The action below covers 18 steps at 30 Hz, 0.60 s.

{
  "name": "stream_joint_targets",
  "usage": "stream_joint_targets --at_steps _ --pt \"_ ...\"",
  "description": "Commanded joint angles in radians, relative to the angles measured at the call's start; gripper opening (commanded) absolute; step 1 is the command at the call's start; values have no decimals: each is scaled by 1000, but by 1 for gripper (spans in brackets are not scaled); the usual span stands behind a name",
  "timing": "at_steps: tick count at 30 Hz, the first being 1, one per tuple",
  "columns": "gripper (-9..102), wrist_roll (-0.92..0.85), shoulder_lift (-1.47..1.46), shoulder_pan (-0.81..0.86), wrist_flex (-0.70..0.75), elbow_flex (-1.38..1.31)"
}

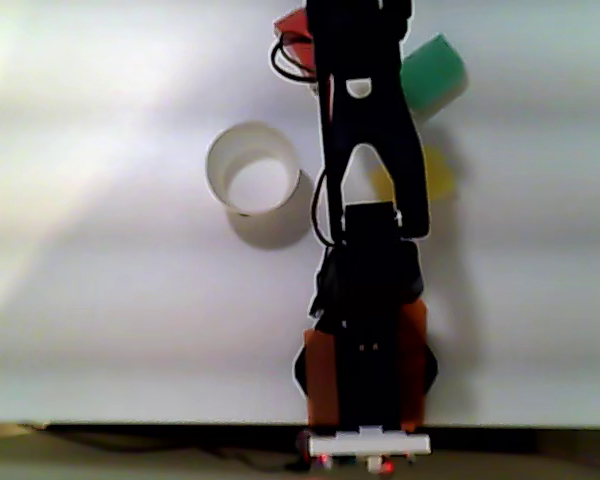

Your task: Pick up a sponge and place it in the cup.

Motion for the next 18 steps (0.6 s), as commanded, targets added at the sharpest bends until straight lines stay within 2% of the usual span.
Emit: stream_joint_targets --at_steps 1,8,13,18 --pt "10 0 -17 -28 54 -114" --pt "10 0 -186 -83 64 -276" --pt "10 -21 -273 -107 0 -318" --pt "12 -28 -242 -120 -140 -189"
